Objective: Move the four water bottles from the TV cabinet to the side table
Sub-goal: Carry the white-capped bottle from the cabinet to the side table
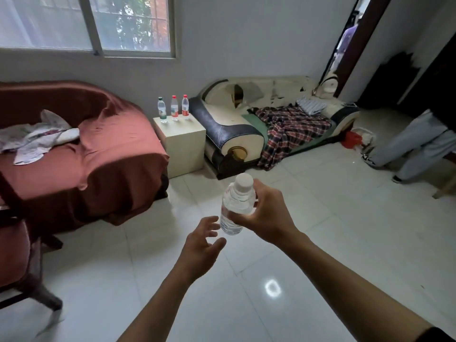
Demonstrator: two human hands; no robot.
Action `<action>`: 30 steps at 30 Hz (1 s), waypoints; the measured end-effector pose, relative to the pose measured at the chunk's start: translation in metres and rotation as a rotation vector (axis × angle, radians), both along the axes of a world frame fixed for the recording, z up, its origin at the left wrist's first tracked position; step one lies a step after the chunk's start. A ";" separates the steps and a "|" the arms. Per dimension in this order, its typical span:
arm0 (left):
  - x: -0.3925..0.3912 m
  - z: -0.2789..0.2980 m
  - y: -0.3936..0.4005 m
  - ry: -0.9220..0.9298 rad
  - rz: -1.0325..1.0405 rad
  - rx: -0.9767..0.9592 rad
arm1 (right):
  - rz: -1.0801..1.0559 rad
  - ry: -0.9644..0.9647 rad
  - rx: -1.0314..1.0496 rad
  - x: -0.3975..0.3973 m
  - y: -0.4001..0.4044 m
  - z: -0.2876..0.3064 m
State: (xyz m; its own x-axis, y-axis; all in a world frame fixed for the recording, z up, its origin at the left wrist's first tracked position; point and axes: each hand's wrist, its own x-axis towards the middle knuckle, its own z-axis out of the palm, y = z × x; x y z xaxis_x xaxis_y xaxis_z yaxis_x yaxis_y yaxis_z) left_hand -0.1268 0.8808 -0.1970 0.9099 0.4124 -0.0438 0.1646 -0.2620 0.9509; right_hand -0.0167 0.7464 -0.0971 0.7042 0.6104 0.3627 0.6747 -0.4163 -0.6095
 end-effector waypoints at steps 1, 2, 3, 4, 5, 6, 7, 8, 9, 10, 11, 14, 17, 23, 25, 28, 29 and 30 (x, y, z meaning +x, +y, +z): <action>0.019 -0.001 0.007 0.006 -0.024 -0.001 | -0.020 0.001 0.005 0.017 0.004 -0.001; 0.037 -0.001 0.014 0.014 -0.040 -0.002 | -0.043 0.002 0.008 0.033 0.007 -0.002; 0.053 -0.002 0.019 0.024 -0.053 -0.007 | -0.063 0.007 0.008 0.047 0.010 -0.004; 0.068 -0.003 0.024 0.030 -0.067 -0.014 | -0.080 0.014 0.008 0.061 0.013 -0.006; 0.083 -0.004 0.029 0.033 -0.085 -0.013 | -0.092 0.017 0.014 0.075 0.017 -0.007; 0.099 -0.005 0.035 0.035 -0.101 -0.005 | -0.100 0.018 0.022 0.089 0.021 -0.009; 0.115 -0.007 0.041 0.036 -0.108 0.005 | -0.103 0.022 0.029 0.104 0.025 -0.011; 0.132 -0.010 0.047 0.039 -0.110 0.013 | -0.105 0.030 0.033 0.120 0.030 -0.014; 0.149 -0.014 0.053 0.047 -0.108 0.020 | -0.106 0.040 0.035 0.136 0.035 -0.018; 0.166 -0.017 0.058 0.055 -0.103 0.023 | -0.109 0.051 0.037 0.154 0.040 -0.022; 0.183 -0.021 0.064 0.062 -0.094 0.021 | -0.111 0.066 0.041 0.173 0.045 -0.026; 0.239 -0.029 0.083 0.093 -0.043 -0.014 | -0.103 0.101 0.058 0.235 0.065 -0.038; 0.297 -0.031 0.102 0.110 0.002 -0.055 | -0.083 0.123 0.091 0.297 0.086 -0.040; 0.408 -0.024 0.140 0.136 0.051 -0.169 | -0.046 0.137 0.096 0.414 0.127 -0.025; 0.440 -0.018 0.151 0.133 0.071 -0.220 | -0.040 0.131 0.097 0.445 0.141 -0.018; 0.483 -0.016 0.172 0.118 0.082 -0.250 | -0.029 0.098 0.083 0.489 0.167 -0.012; 0.497 -0.015 0.181 0.114 0.076 -0.259 | -0.029 0.095 0.073 0.504 0.178 -0.011; 0.512 -0.015 0.190 0.102 0.075 -0.274 | -0.036 0.094 0.066 0.518 0.189 -0.010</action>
State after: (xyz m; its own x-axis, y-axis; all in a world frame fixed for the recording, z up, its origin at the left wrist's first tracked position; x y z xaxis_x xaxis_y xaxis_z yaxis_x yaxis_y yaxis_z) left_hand 0.3851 1.0708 -0.2116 0.8623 0.4390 -0.2526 0.2724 0.0183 0.9620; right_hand 0.5015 0.9355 -0.1074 0.7581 0.5611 0.3324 0.5986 -0.3964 -0.6961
